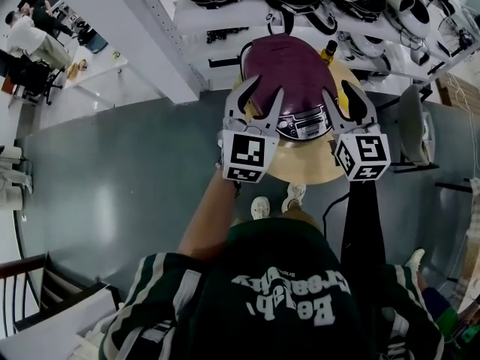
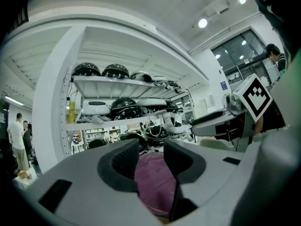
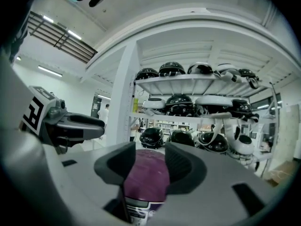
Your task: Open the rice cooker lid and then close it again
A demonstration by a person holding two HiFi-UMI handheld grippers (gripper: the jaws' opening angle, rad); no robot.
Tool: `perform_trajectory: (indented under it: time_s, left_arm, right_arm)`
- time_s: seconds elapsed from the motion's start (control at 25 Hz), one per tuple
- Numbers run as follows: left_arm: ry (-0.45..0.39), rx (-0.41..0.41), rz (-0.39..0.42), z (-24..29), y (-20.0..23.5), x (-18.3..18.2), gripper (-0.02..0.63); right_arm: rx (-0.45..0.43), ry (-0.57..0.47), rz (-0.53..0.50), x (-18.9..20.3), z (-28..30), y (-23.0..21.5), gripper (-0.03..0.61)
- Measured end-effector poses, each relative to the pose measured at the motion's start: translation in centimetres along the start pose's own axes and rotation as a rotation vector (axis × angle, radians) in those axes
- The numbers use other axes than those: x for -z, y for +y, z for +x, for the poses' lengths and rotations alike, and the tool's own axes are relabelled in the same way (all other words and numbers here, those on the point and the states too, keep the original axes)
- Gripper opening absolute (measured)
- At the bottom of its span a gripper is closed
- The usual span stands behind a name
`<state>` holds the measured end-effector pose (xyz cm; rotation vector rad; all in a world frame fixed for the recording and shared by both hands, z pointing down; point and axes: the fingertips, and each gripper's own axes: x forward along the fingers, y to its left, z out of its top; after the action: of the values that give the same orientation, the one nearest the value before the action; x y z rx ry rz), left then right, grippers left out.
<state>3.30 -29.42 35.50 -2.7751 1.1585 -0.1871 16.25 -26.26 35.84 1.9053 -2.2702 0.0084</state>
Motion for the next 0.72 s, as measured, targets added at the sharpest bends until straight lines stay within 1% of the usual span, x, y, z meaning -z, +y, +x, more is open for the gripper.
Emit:
perform_trajectory:
  time_s: [0.36, 0.72]
  left_arm:
    - [0.015, 0.004, -0.017, -0.2, 0.3, 1.4, 0.147]
    - [0.014, 0.026, -0.036, -0.3, -0.3, 2.1, 0.147]
  right_arm:
    - [-0.095, 0.194, 0.048, 6.5, 1.5, 2.2, 0.195]
    - [-0.167, 0.353, 0.056, 11.5, 1.4, 4.5, 0.199]
